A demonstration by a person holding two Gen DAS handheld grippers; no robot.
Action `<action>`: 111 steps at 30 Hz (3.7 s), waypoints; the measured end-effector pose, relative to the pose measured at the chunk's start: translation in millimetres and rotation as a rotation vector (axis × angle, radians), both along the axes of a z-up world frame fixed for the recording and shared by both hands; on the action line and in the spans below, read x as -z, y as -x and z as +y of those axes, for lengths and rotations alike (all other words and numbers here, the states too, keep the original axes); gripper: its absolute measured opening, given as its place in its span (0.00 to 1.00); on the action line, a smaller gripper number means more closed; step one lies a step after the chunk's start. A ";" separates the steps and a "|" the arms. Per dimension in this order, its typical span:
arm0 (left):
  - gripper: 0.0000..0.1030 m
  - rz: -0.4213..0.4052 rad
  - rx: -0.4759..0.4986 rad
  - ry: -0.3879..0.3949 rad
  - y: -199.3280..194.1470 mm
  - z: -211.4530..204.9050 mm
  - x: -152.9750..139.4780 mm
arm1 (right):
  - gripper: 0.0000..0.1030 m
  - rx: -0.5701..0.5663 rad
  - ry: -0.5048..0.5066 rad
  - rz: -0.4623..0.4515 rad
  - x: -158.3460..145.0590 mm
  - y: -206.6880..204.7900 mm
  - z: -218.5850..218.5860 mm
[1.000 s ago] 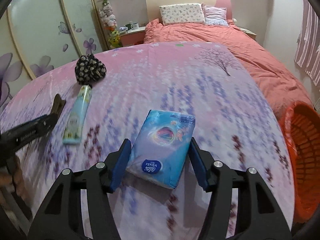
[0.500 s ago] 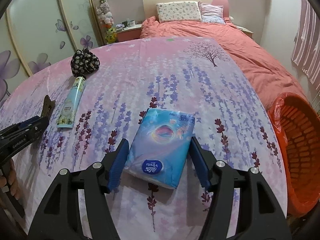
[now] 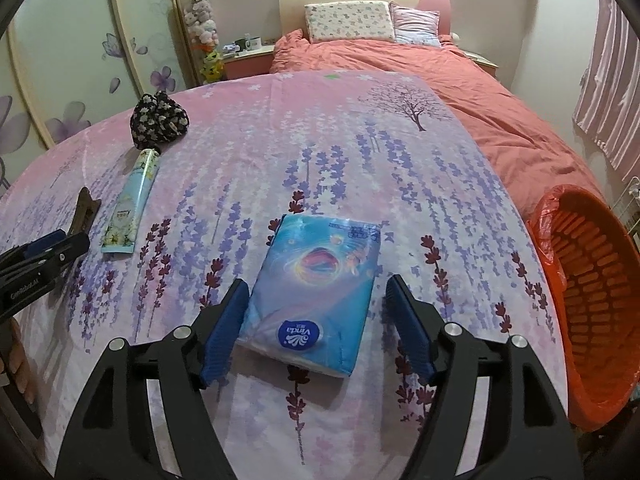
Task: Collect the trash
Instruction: 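Lift the tissue pack with the right tool while the left tool lifts the hair clip, then carry the tissue pack and hair clip to the orange basket and release both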
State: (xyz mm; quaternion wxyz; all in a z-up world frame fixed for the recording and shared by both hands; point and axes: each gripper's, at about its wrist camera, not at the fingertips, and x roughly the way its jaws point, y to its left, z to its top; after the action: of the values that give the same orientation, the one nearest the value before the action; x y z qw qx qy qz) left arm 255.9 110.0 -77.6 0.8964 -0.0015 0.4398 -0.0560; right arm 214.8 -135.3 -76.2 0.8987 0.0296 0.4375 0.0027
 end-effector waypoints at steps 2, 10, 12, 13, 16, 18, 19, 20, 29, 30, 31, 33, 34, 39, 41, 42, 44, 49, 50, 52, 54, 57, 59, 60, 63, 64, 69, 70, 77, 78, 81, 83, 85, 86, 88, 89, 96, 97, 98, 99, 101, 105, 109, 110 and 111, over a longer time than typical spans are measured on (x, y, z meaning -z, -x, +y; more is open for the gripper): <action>0.57 0.001 0.003 -0.001 -0.2 -1.4 0.1 | 0.69 0.006 -0.001 0.000 0.2 -0.2 -1.7; 0.58 -0.002 0.005 0.035 -0.9 2.7 -0.7 | 0.69 0.016 0.011 0.003 2.0 -0.9 -0.9; 0.58 -0.002 0.005 0.036 -0.3 3.0 -0.9 | 0.69 0.017 0.011 0.003 2.8 -1.2 -2.0; 0.58 -0.002 0.005 0.036 -0.3 3.0 -0.9 | 0.69 0.017 0.011 0.003 3.2 -1.3 -1.8; 0.59 -0.002 0.006 0.037 0.8 3.2 -1.5 | 0.69 0.017 0.009 0.003 3.4 -1.1 -2.6; 0.59 -0.002 0.007 0.039 0.8 4.5 -1.8 | 0.69 0.017 0.006 0.002 3.3 -1.2 -2.1; 0.59 -0.001 0.007 0.039 0.8 4.7 -1.9 | 0.69 0.017 0.004 0.002 3.5 -1.3 -3.3; 0.59 -0.001 0.008 0.039 0.8 4.5 -1.9 | 0.69 0.017 0.002 0.001 3.7 -1.3 -3.9; 0.61 0.000 0.009 0.032 1.0 3.1 -1.8 | 0.69 0.019 -0.003 0.000 3.3 -0.3 -9.3; 0.61 -0.002 0.009 0.027 1.3 2.9 -2.2 | 0.68 0.022 0.005 0.000 3.0 -0.3 -9.6; 0.61 -0.004 0.009 0.024 1.6 2.3 -2.2 | 0.68 0.034 0.021 0.002 3.1 0.0 -10.3; 0.61 -0.005 0.014 0.020 1.6 2.3 -2.4 | 0.66 0.044 0.030 0.001 2.3 0.9 -10.8; 0.61 -0.005 0.007 0.009 1.9 3.5 -2.1 | 0.65 0.046 0.028 0.000 2.1 1.1 -11.2; 0.54 -0.007 -0.016 0.003 1.2 6.8 -2.3 | 0.57 0.074 0.012 -0.006 0.7 -0.4 -13.8; 0.46 -0.008 -0.007 -0.018 0.2 2.7 -2.6 | 0.54 0.067 0.018 -0.007 0.1 -2.4 -10.6; 0.44 -0.008 -0.001 -0.029 0.1 0.3 -2.6 | 0.52 0.062 0.023 -0.007 -0.1 -2.7 -9.5; 0.37 -0.009 0.002 -0.047 -0.8 -2.9 -2.7 | 0.50 0.056 0.028 -0.008 -1.0 -2.8 -6.6; 0.37 -0.009 0.016 -0.070 5.1 -8.4 -1.7 | 0.48 0.048 0.007 -0.015 -2.6 1.2 -3.5; 0.37 -0.009 0.019 -0.079 6.1 -10.2 -1.3 | 0.48 0.045 0.002 -0.018 -3.1 2.7 -3.3; 0.33 -0.012 0.022 -0.086 5.9 -12.3 -1.2 | 0.47 0.042 -0.005 -0.021 -3.0 6.9 -2.2; 0.33 -0.014 0.021 -0.076 5.3 -11.0 -1.5 | 0.47 0.035 -0.010 -0.027 -4.6 11.9 -2.8; 0.32 -0.028 0.015 -0.033 6.5 -4.4 -4.0 | 0.47 0.030 -0.016 -0.049 -10.8 22.4 -3.8; 0.32 -0.053 0.009 -0.033 10.8 -1.9 -8.7 | 0.47 0.030 -0.020 -0.061 -14.8 28.0 -7.6; 0.32 -0.058 0.013 -0.029 12.7 -1.7 -11.0 | 0.47 0.030 -0.022 -0.070 -17.5 30.4 -10.5; 0.32 -0.079 0.018 -0.035 18.0 -3.9 -19.5 | 0.47 0.037 -0.029 -0.090 -25.9 35.4 -14.4; 0.32 -0.087 0.023 -0.037 19.7 -5.3 -22.3 | 0.47 0.039 -0.029 -0.099 -28.7 38.8 -15.4; 0.32 -0.114 0.025 -0.027 29.0 -11.3 -36.9 | 0.47 0.052 -0.040 -0.135 -40.6 49.2 -26.1; 0.32 -0.123 0.031 -0.022 31.1 -13.8 -42.0 | 0.47 0.053 -0.037 -0.145 -43.9 52.1 -27.8; 0.32 -0.211 0.112 0.022 59.4 -53.3 -86.4 | 0.47 0.101 -0.034 -0.234 -74.2 75.4 -55.3; 0.32 -0.223 0.127 0.030 63.3 -60.5 -92.0 | 0.47 0.110 -0.037 -0.245 -77.4 79.0 -59.7; 0.32 -0.254 0.187 0.059 75.6 -86.7 -106.9 | 0.47 0.144 -0.041 -0.280 -87.5 90.9 -76.0; 0.32 -0.271 0.229 0.077 82.9 -106.8 -115.1 | 0.47 0.168 -0.038 -0.300 -93.0 97.7 -88.1; 0.32 -0.280 0.269 0.100 88.0 -126.2 -121.5 | 0.47 0.192 -0.035 -0.318 -97.8 104.1 -100.9; 0.32 -0.282 0.289 0.112 89.3 -135.7 -124.3 | 0.47 0.201 -0.032 -0.324 -98.7 105.2 -104.9; 0.32 -0.288 0.331 0.132 93.8 -157.5 -129.2 | 0.47 0.223 -0.027 -0.337 -100.3 109.8 -116.1; 0.32 -0.291 0.352 0.139 96.1 -168.4 -131.2 | 0.47 0.235 -0.028 -0.342 -100.9 111.4 -123.1; 0.32 -0.279 0.474 0.170 103.3 -244.9 -130.5 | 0.47 0.309 -0.049 -0.354 -95.4 115.6 -166.9; 0.32 -0.273 0.488 0.173 103.4 -255.2 -128.1 | 0.47 0.319 -0.054 -0.353 -93.8 115.2 -174.0; 0.32 -0.267 0.504 0.176 103.3 -266.0 -125.9 | 0.47 0.330 -0.059 -0.351 -91.7 114.9 -181.1; 0.32 -0.261 0.518 0.179 103.4 -275.3 -123.7 | 0.47 0.343 -0.063 -0.349 -89.3 114.6 -188.9; 0.32 -0.246 0.548 0.184 101.3 -295.4 -117.5 | 0.47 0.361 -0.077 -0.344 -85.0 113.4 -201.2; 0.32 -0.218 0.603 0.188 98.8 -337.9 -104.8 | 0.47 0.401 -0.115 -0.332 -74.9 113.3 -229.7; 0.32 -0.179 0.644 0.185 92.2 -375.4 -88.4 | 0.47 0.430 -0.144 -0.320 -67.0 110.0 -249.1; 0.32 -0.168 0.654 0.183 90.5 -383.9 -84.1 | 0.47 0.439 -0.154 -0.316 -64.3 108.2 -254.2; 0.32 -0.158 0.663 0.179 88.8 -392.5 -79.6 | 0.48 0.445 -0.165 -0.312 -61.8 106.5 -258.4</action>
State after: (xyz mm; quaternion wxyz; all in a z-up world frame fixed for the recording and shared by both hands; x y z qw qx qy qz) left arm 167.1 -282.4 1.9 0.8569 0.0670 0.3391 -0.3825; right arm 108.3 -393.7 -14.4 0.9283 0.1972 0.2748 -0.1547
